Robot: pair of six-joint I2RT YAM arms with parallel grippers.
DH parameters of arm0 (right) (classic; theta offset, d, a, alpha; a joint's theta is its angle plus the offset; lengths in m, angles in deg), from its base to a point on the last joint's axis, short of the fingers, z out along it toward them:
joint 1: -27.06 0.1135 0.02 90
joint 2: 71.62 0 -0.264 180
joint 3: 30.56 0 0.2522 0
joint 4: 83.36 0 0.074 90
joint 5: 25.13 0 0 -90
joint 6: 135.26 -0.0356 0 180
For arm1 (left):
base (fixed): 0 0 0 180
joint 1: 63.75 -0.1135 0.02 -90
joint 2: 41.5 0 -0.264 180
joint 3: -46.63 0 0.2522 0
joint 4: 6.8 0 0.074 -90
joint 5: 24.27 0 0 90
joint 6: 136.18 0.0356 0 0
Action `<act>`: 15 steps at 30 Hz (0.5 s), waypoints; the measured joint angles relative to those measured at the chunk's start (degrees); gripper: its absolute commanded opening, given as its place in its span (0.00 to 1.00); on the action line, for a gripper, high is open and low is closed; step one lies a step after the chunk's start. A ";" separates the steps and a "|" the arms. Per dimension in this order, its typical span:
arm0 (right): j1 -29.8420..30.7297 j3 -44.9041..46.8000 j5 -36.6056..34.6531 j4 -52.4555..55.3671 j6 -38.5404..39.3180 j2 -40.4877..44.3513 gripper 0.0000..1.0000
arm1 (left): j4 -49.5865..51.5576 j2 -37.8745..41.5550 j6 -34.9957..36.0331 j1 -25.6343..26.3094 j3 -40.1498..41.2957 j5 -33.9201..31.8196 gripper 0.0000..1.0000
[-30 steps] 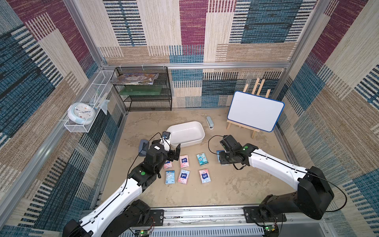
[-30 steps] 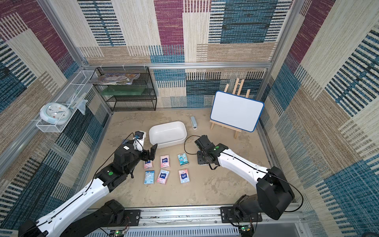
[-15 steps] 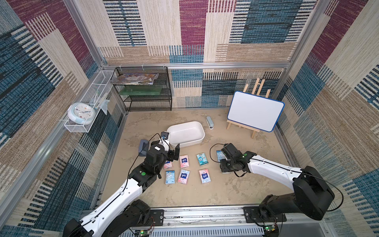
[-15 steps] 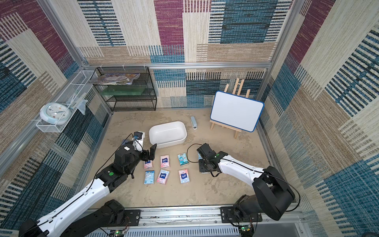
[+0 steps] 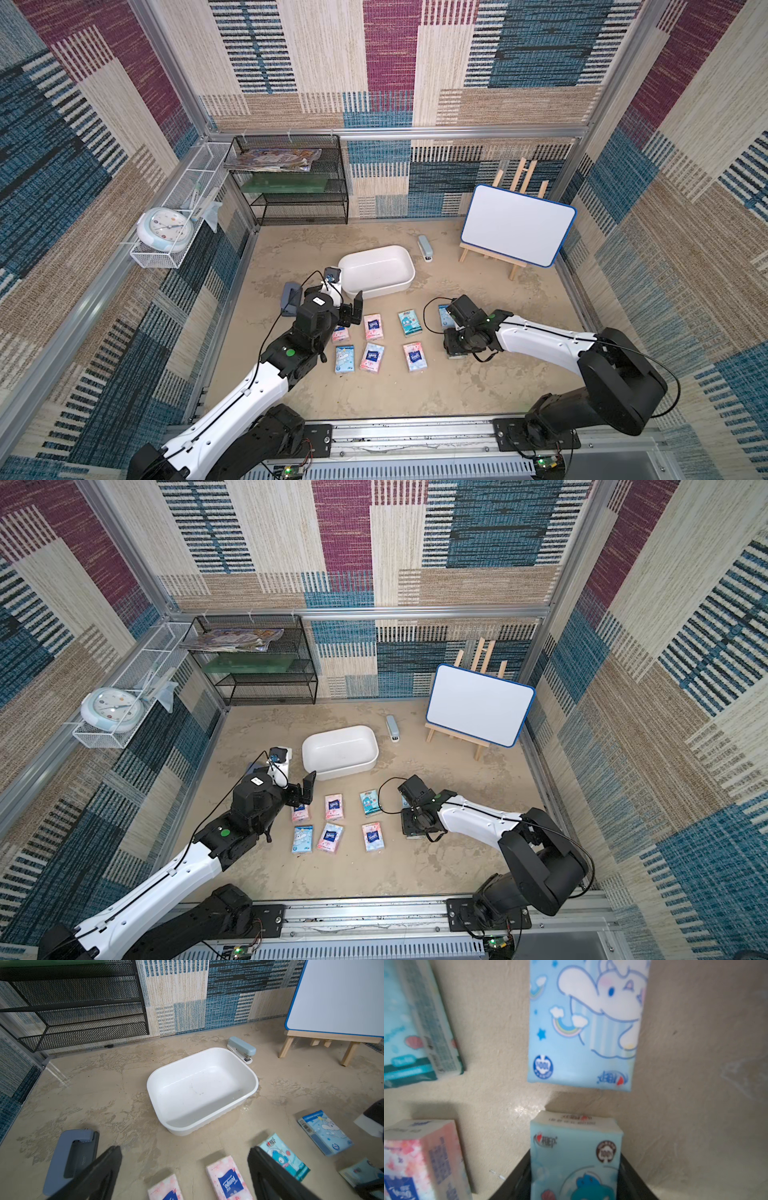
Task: Take the pocket tissues out of the storage box
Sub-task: Place the pocket tissues at the center of the board.
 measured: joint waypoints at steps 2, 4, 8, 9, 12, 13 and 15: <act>0.00 -0.59 0.28 0.24 0.02 -0.33 0.62 | 0.04 -0.07 0.02 0.00 0.00 -0.09 1.00; 0.00 -1.51 0.52 0.96 0.02 -0.50 0.66 | 0.04 -0.28 0.04 -0.02 -0.02 -0.20 1.00; 0.00 -4.11 -0.74 2.73 0.02 0.42 0.77 | 0.02 -0.63 0.09 -0.09 -0.13 -0.59 1.00; 0.00 -4.74 -1.07 3.23 0.02 0.72 0.78 | 0.04 -0.74 0.09 -0.11 -0.20 -0.85 1.00; -0.02 -7.37 -2.45 5.44 0.02 1.68 0.84 | 0.00 -0.92 0.11 -0.20 -0.50 -1.51 1.00; -0.02 -8.52 -2.99 6.49 0.00 1.95 0.85 | -0.07 -0.94 0.09 -0.24 -0.52 -1.77 1.00; -0.07 -10.69 -4.11 8.04 0.00 2.16 0.89 | -0.09 -1.09 0.04 -0.35 -0.52 -2.36 1.00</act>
